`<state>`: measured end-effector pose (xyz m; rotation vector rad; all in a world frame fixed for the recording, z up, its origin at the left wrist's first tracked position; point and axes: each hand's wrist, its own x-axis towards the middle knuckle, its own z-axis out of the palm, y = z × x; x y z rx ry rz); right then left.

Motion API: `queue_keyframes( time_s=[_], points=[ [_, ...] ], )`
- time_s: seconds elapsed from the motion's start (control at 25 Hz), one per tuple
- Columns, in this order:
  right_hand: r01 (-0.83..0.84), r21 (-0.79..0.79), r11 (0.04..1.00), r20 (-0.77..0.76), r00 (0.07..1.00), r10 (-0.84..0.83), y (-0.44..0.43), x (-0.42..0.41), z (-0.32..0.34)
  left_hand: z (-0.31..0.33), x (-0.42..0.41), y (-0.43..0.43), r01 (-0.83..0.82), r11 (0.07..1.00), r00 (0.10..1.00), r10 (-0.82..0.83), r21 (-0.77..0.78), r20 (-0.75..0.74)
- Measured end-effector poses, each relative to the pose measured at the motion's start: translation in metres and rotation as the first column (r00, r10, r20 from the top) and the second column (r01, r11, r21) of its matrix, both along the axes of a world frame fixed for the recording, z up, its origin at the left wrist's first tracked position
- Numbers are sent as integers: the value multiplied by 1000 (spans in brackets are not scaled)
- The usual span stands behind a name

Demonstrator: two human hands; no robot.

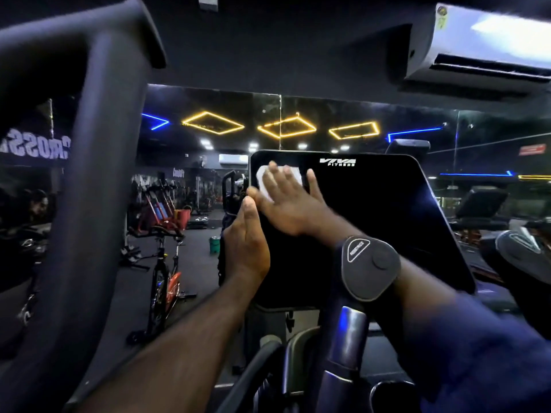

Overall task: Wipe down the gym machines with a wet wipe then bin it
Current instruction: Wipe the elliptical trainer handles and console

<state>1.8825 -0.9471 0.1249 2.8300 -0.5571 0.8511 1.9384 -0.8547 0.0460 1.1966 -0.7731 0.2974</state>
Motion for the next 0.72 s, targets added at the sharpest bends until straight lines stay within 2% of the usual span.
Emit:
queue_keyframes(
  time_s=[0.12,0.2,0.24,0.36,0.4,0.56,0.64,0.72],
  points=[
    [-11,-138,990,-30,1000,7,4,-34,-49,-1,-1,-2,23,999,999,-24,-49,-31],
    [121,-183,976,48,992,-114,-31,-62,-50,-1,-3,0,-11,1000,1000,11,3,-1],
    [208,-124,970,85,977,-198,-52,-78,-42,-3,-3,-1,-23,1000,1000,23,17,14],
    [281,277,919,201,918,-341,-92,-104,-28,-2,-2,-3,-12,1000,999,11,25,36],
    [285,297,912,213,911,-354,-84,-98,-33,-2,-1,-5,-15,1000,999,14,25,51],
    [108,83,991,168,978,-121,5,-39,-75,-3,5,-4,-18,1000,998,18,0,66],
    [77,4,997,148,986,-77,6,-27,-57,-2,5,-6,-16,1000,997,16,1,71],
    [133,58,989,155,978,-140,-32,-39,-14,-2,3,-7,-28,1000,996,28,-4,83]
  ],
)
